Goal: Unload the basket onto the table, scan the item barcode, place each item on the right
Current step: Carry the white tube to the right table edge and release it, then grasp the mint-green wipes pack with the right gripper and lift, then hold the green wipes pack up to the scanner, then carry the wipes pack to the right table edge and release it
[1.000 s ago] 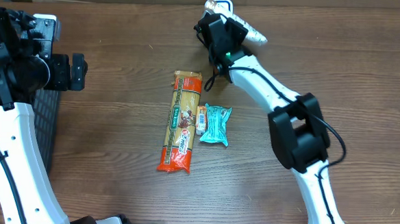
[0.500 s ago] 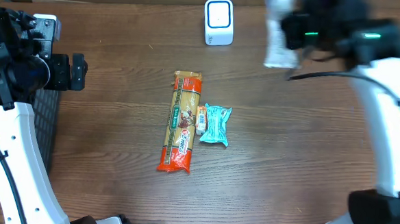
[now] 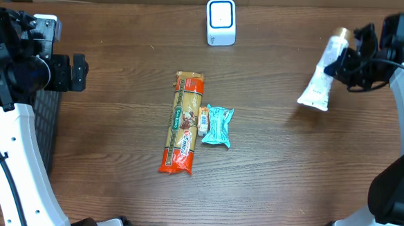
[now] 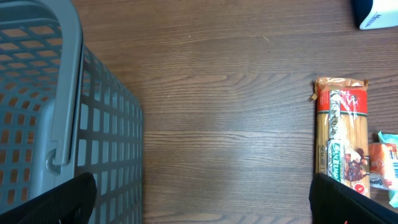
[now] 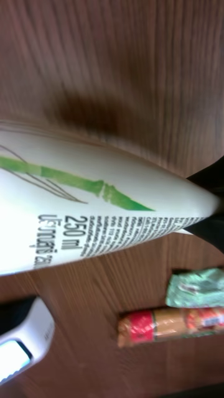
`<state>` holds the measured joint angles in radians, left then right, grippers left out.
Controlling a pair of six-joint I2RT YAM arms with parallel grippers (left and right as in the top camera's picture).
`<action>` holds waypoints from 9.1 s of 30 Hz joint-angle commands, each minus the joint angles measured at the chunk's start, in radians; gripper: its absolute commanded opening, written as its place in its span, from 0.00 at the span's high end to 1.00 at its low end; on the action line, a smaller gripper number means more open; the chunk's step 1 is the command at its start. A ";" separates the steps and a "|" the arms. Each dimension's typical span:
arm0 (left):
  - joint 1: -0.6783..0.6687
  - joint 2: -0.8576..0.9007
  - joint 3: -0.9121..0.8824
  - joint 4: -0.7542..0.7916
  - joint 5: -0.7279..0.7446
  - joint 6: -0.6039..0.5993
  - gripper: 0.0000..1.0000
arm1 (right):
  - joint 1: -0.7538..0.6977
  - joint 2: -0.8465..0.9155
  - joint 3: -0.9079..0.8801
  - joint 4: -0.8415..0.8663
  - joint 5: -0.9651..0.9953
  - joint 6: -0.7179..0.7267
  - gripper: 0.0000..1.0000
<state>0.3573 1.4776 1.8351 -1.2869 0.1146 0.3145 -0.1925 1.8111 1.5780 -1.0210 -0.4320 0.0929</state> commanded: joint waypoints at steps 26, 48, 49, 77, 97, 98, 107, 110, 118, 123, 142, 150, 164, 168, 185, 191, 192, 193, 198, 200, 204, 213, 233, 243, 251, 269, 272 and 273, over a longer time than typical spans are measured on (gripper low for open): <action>0.002 0.006 0.000 0.003 -0.006 0.011 0.00 | -0.260 -0.014 -0.413 0.430 0.118 0.270 0.80; 0.002 0.006 0.000 0.003 -0.006 0.011 0.00 | -0.064 -0.014 0.037 -0.141 -0.221 0.164 0.53; 0.002 0.006 0.000 0.003 -0.006 0.011 0.00 | -0.022 -0.014 0.027 -0.142 -0.227 0.164 0.53; 0.002 0.006 0.000 0.003 -0.006 0.011 0.00 | 0.824 -0.008 -0.328 0.387 0.138 0.666 0.91; 0.002 0.006 0.000 0.002 -0.006 0.011 0.00 | 0.821 0.089 -0.457 0.570 0.078 0.724 0.96; 0.002 0.006 0.000 0.003 -0.006 0.011 0.00 | 0.815 0.087 -0.452 0.553 0.069 0.701 0.96; 0.002 0.006 0.000 0.003 -0.006 0.011 0.00 | 0.597 0.087 -0.271 0.229 0.072 0.277 0.88; 0.002 0.006 0.000 0.003 -0.006 0.011 0.00 | 0.546 0.087 -0.206 0.185 0.072 0.145 0.77; 0.002 0.006 0.000 0.003 -0.006 0.011 0.00 | 0.528 0.092 -0.081 0.037 -0.086 0.134 0.59; 0.002 0.006 0.000 0.003 -0.006 0.011 0.00 | 0.661 0.150 -0.126 0.050 -0.086 0.134 0.51; 0.002 0.006 0.000 0.003 -0.006 0.011 0.00 | 0.570 0.220 -0.124 -0.109 0.192 0.093 0.66; 0.002 0.006 0.000 0.003 -0.006 0.011 0.00 | 0.474 0.161 0.009 -0.185 0.064 -0.083 0.55; 0.002 0.006 0.000 0.003 -0.006 0.011 0.00 | 0.445 0.295 0.039 0.137 0.075 -0.676 0.28; 0.002 0.006 0.000 0.003 -0.006 0.011 0.00 | 0.433 0.326 0.038 0.097 0.037 -0.745 0.31; 0.002 0.006 0.000 0.003 -0.006 0.011 0.00 | 0.432 0.346 -0.116 0.032 -0.141 -0.770 0.49; 0.002 0.006 0.000 0.003 -0.006 0.011 0.01 | 0.432 0.346 -0.186 0.031 -0.176 -0.733 0.87; 0.002 0.006 0.000 0.003 -0.006 0.011 0.00 | 0.432 0.346 -0.186 0.031 -0.176 -0.694 0.96; 0.002 0.006 0.000 0.003 -0.006 0.011 0.00 | 0.432 0.346 -0.186 0.032 -0.176 -0.643 0.96; 0.002 0.006 0.000 0.003 -0.006 0.011 0.00 | 0.432 0.346 -0.183 0.038 -0.177 -0.442 0.96; 0.002 0.006 0.000 0.003 -0.006 0.011 0.01 | 0.432 0.345 -0.176 0.034 -0.198 -0.395 0.96; 0.002 0.006 0.000 0.003 -0.006 0.011 0.00 | 0.422 0.316 -0.106 -0.028 -0.317 -0.387 0.96; 0.002 0.006 0.000 0.003 -0.006 0.011 0.00 | 0.380 -0.030 0.019 0.064 -0.326 -0.154 0.96; 0.002 0.006 0.000 0.003 -0.006 0.011 0.00 | 0.360 -0.352 0.020 0.069 -0.187 0.016 0.96; 0.003 0.006 0.000 0.003 -0.007 0.011 0.00 | 0.410 -0.341 0.063 0.040 0.074 0.083 0.97; 0.003 0.006 0.000 0.003 -0.007 0.011 0.00 | 0.618 -0.140 0.358 0.009 0.683 -0.013 0.97; 0.003 0.006 0.000 0.003 -0.007 0.011 0.00 | 0.700 0.387 0.367 0.892 1.027 -1.073 0.96; 0.002 0.006 0.000 0.003 -0.007 0.011 0.00 | 0.702 0.467 0.367 1.065 1.041 -1.175 0.96; 0.003 0.006 0.000 0.003 -0.007 0.011 0.00 | 0.702 0.484 0.367 1.102 1.043 -1.198 0.96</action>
<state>0.3573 1.4776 1.8351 -1.2861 0.1139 0.3145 0.5003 2.2509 1.9289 0.0139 0.5777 -0.9314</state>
